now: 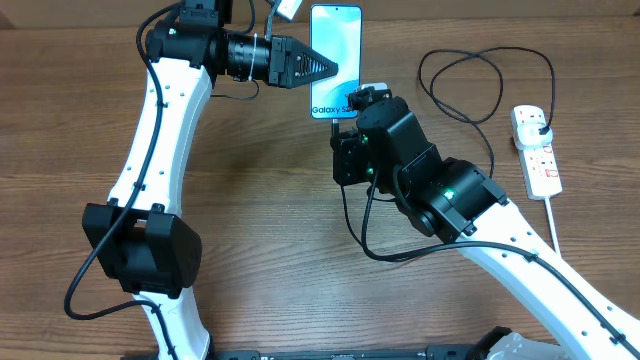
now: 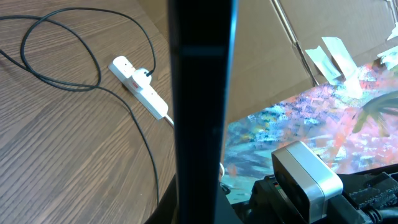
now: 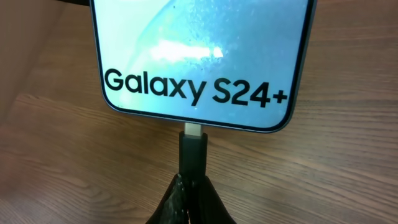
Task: Plug charger to phone and switch on socket
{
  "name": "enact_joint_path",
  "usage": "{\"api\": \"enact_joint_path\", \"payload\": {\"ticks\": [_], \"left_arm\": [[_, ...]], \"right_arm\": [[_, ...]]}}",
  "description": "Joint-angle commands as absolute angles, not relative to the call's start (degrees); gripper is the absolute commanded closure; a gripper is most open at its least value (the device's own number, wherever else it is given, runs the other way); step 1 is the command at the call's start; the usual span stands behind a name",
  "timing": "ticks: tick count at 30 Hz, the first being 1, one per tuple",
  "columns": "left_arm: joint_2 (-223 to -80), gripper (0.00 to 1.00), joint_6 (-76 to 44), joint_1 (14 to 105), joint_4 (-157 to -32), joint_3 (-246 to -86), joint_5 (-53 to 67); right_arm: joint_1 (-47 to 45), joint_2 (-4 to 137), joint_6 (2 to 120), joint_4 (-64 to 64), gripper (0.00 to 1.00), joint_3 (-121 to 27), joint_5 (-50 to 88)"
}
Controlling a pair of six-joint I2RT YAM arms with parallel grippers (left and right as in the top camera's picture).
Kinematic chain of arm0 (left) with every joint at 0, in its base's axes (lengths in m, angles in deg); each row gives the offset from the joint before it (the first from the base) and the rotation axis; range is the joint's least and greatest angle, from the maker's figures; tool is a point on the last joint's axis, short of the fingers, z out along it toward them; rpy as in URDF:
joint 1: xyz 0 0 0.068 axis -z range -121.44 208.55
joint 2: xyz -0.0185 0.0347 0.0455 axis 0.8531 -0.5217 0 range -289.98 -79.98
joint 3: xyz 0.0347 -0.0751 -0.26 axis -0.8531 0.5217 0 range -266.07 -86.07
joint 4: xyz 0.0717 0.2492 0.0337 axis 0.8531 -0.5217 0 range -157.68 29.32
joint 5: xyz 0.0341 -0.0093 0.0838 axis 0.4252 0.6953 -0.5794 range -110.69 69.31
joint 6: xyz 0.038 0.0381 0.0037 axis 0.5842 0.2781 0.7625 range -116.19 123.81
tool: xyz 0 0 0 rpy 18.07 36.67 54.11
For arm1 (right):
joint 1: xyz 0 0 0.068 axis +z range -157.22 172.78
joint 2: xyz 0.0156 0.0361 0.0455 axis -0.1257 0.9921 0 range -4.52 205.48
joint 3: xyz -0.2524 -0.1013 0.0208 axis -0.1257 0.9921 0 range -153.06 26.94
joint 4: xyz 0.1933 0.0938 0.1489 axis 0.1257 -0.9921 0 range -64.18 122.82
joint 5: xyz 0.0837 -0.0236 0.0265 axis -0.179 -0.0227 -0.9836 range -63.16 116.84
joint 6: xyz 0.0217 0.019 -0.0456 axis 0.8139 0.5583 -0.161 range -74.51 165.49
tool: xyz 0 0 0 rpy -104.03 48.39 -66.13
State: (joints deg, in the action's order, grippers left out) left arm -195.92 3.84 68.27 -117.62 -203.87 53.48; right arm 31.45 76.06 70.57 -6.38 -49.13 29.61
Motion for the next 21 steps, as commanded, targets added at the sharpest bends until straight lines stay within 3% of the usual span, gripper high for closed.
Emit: {"api": "enact_joint_path", "payload": {"ticks": [1, 21], "left_arm": [[-195.77, 0.96, 5.11, 68.36, -117.65, -204.67, 55.3], [-195.77, 0.96, 3.71, 68.34, -117.38, -204.67, 53.22]], "right_arm": [[31.5, 75.36, 70.85, -4.92, 0.96, -51.04, 30.83], [31.52, 75.36, 70.81, -5.42, 0.96, -51.04, 30.83]]}}
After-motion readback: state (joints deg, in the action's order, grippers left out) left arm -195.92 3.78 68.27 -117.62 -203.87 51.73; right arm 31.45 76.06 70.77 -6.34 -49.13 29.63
